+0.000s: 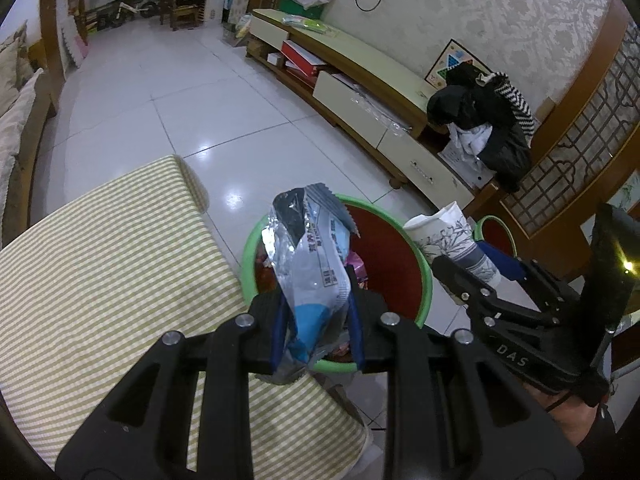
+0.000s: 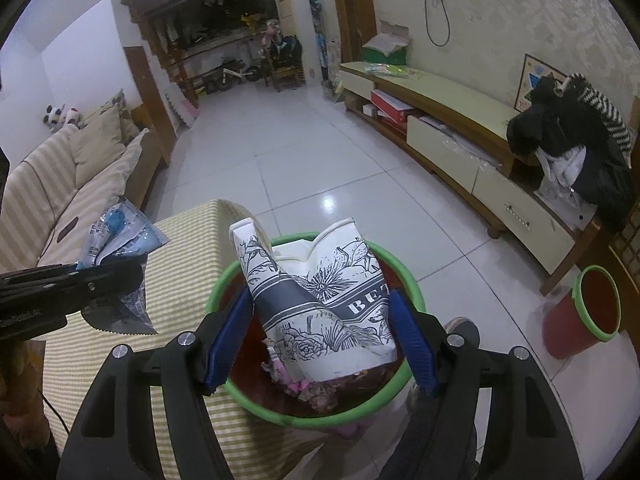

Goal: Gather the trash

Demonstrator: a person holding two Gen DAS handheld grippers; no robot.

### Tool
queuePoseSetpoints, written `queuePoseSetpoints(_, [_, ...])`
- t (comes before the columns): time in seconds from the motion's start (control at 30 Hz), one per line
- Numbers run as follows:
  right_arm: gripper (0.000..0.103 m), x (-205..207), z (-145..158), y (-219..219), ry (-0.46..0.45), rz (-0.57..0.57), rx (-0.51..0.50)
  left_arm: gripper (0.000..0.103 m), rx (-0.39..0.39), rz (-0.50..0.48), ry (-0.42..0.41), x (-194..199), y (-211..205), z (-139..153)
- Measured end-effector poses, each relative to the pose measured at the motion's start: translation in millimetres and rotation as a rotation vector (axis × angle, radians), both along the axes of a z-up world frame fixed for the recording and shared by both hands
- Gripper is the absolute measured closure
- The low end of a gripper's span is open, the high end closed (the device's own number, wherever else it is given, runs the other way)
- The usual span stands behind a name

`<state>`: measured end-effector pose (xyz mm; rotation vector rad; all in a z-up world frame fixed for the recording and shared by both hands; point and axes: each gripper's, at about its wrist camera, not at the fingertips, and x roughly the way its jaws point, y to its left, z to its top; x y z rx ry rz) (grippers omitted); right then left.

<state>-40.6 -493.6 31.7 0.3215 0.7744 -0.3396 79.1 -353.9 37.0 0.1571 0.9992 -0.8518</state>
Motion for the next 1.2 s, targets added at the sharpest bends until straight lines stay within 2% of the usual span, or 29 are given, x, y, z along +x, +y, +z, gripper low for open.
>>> queuePoseSetpoints(0.47, [0.035,15.7,-29.9,-26.9,0.052,-0.019,0.025,0.078,0.054,-0.068,0.036,12.8,-43.3,-27.0])
queuePoseSetpoints(0.5, [0.034,18.4,-33.3,-27.9,0.062,-0.015,0.026,0.073,0.061,-0.070,0.038,14.0,-47.1,-29.2])
queuePoseSetpoints(0.53, [0.033,20.5,-34.9,-29.0,0.068,-0.014,0.022,0.056,0.066,-0.069,0.039,15.7,-50.7,-31.3])
queuePoseSetpoints(0.63, [0.031,25.1,-39.5,-29.8,0.086,-0.023,0.012,0.034,0.048,-0.041,0.036,21.1,-50.8,-31.4])
queuePoseSetpoints(0.7, [0.021,25.7,-40.8,-30.5,0.089,-0.026,0.020,0.023,0.033,-0.032,0.046,23.9,-46.5,-31.2])
queuePoseSetpoints(0.73, [0.017,25.6,-40.4,-29.8,0.086,-0.028,0.021,0.012,0.024,-0.025,0.046,25.3,-42.3,-30.3])
queuePoseSetpoints(0.77, [0.011,25.6,-39.5,-27.6,0.082,-0.024,0.020,0.009,0.020,-0.011,0.040,26.3,-38.3,-29.1])
queuePoseSetpoints(0.9, [0.008,28.8,-32.7,-14.4,0.078,0.000,0.008,0.006,-0.011,0.045,0.009,28.7,-9.6,-19.8])
queuePoseSetpoints(1.0, [0.007,28.2,-15.7,8.4,0.038,0.011,-0.021,0.006,-0.022,0.083,-0.033,26.6,14.7,-10.0])
queuePoseSetpoints(1.2, [0.007,27.0,14.3,60.2,-0.041,0.023,-0.026,0.006,-0.023,0.227,-0.109,20.3,89.5,7.2])
